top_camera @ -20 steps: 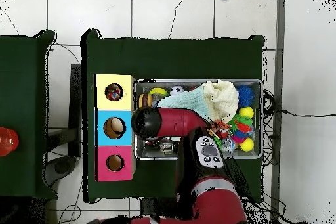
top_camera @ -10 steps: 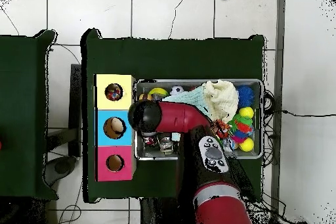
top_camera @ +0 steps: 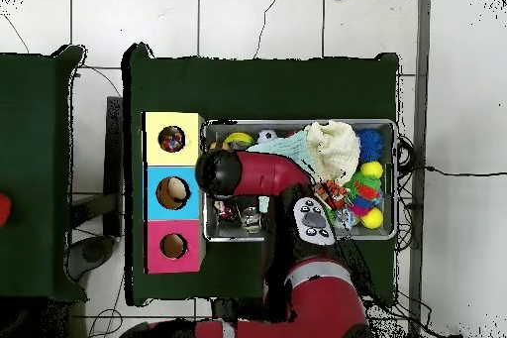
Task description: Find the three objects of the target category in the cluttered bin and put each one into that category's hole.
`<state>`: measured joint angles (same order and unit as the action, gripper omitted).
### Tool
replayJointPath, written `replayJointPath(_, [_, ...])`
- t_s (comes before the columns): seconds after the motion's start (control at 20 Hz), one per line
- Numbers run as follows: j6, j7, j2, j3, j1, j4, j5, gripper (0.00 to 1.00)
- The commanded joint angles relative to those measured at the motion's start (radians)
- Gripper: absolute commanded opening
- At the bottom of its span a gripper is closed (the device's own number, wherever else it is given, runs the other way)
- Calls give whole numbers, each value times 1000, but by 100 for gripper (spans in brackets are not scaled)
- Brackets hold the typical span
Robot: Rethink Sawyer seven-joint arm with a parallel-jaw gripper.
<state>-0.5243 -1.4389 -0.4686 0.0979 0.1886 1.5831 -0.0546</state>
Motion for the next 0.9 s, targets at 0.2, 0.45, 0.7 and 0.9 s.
replayJointPath(0.2, [-219,-95,151,-4,-61,-54,-15,100])
replayJointPath(0.45, [-320,-101,122,-22,-75,-77,-6,100])
replayJointPath(0.7, [-402,-96,105,-20,-76,-65,-4,100])
replayJointPath(0.9, [-413,-109,126,-22,-82,-86,-8,100])
